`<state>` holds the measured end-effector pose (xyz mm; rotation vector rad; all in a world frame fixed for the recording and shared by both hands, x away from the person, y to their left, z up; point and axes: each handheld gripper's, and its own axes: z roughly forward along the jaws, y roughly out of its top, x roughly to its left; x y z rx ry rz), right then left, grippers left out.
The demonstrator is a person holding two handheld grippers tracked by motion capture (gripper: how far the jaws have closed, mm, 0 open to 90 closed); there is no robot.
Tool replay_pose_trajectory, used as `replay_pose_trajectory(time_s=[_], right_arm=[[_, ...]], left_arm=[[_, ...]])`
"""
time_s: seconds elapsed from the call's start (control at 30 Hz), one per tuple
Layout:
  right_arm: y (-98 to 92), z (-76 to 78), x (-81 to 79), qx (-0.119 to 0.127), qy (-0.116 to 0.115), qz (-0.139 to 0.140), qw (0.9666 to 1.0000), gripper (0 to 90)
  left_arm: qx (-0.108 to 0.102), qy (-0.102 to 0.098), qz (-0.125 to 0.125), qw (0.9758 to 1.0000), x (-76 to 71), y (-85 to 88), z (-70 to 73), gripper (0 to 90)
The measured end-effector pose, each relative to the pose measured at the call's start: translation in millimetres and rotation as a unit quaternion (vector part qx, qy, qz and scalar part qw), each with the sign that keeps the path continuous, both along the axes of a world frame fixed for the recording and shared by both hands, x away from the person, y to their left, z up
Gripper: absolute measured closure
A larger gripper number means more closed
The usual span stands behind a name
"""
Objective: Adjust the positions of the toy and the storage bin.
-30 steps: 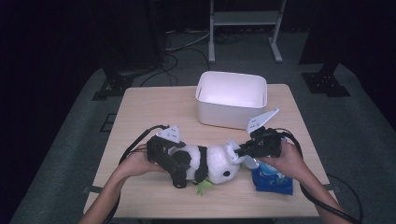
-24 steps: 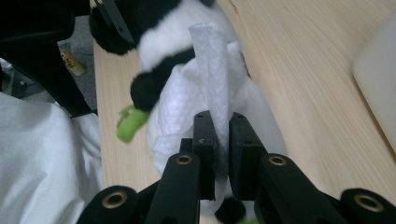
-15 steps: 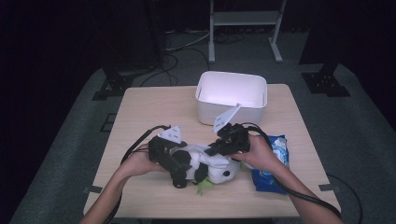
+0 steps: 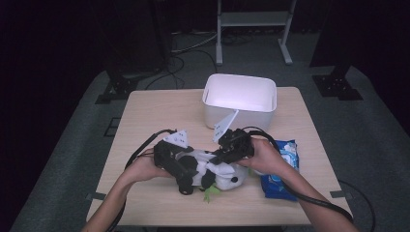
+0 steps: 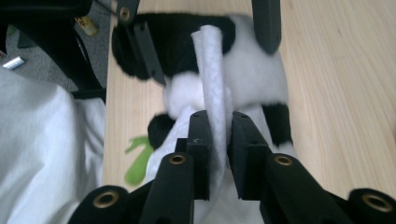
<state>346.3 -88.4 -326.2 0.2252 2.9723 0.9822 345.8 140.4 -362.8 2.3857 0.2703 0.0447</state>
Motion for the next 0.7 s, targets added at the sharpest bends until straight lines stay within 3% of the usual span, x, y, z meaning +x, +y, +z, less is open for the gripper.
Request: replay_pose_trajectory(time_s=[0.23,0.3,0.43,0.6,0.7], right_arm=[[-12.8,-4.6,-7.2,-0.013,0.002,0.001,0.9999,64.9],[-9.9,-8.6,-12.1,-0.018,-0.006,0.004,0.9998,57.0],[-3.7,-11.5,-16.0,-0.028,-0.029,0.009,0.9991,55.5],[6.1,-15.4,-16.7,-0.035,-0.053,0.007,0.9979,68.6],[6.5,-13.9,-12.7,-0.033,-0.042,0.002,0.9986,78.7]], left_arm=[[0.004,0.001,-0.001,1.0,1.3,-2.8,0.5,14.0],[0.008,-0.001,0.001,1.0,1.4,-4.5,0.3,13.9],[0.006,0.001,0.003,1.0,2.0,-4.1,-0.5,13.9],[0.005,0.001,0.0,1.0,1.5,-4.0,-1.2,13.9],[0.004,0.002,-0.001,1.0,1.5,-3.3,-1.1,13.9]])
